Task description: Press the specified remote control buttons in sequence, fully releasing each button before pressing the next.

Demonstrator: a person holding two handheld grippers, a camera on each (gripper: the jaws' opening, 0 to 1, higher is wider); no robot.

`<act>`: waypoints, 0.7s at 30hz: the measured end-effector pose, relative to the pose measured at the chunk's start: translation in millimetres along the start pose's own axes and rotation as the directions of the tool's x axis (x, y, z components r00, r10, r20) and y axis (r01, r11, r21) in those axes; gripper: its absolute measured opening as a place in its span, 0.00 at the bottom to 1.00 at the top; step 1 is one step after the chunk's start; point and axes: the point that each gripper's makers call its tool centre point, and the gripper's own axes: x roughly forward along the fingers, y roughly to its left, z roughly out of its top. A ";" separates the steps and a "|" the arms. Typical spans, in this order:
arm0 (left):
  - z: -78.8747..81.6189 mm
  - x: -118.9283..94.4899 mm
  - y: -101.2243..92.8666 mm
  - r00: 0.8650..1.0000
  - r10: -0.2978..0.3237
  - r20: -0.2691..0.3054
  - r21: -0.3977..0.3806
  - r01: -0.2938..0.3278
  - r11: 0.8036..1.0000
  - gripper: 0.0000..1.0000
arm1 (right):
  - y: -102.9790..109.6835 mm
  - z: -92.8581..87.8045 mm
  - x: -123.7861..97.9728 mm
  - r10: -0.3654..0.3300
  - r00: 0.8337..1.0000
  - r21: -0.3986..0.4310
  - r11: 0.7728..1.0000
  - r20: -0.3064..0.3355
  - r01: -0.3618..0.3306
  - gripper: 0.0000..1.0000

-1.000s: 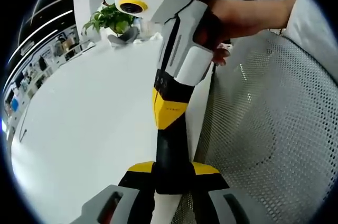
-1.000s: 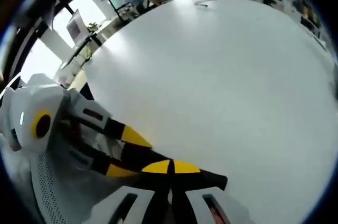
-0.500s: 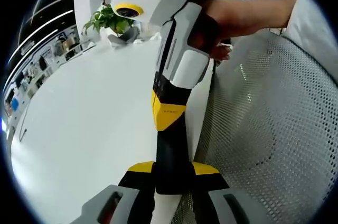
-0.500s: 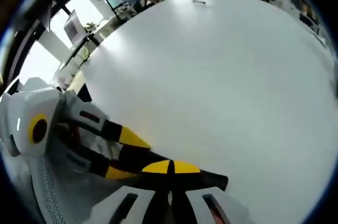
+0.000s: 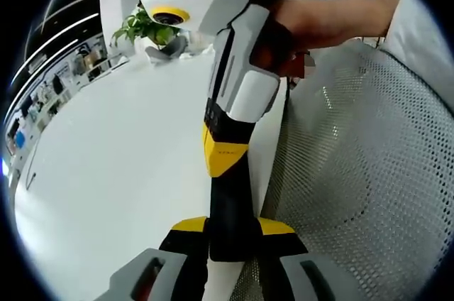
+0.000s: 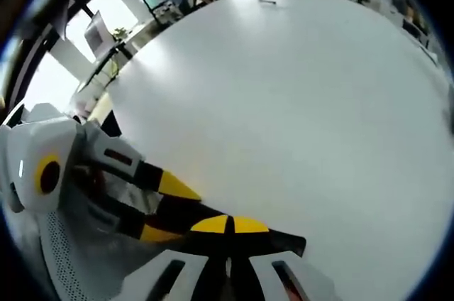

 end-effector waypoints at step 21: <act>0.6 0.0 -0.2 1.000 0.001 -0.003 -0.007 -0.001 1.000 0.25 | -1.2 1.0 0.5 -0.012 0.998 -0.012 1.000 0.061 0.013 0.00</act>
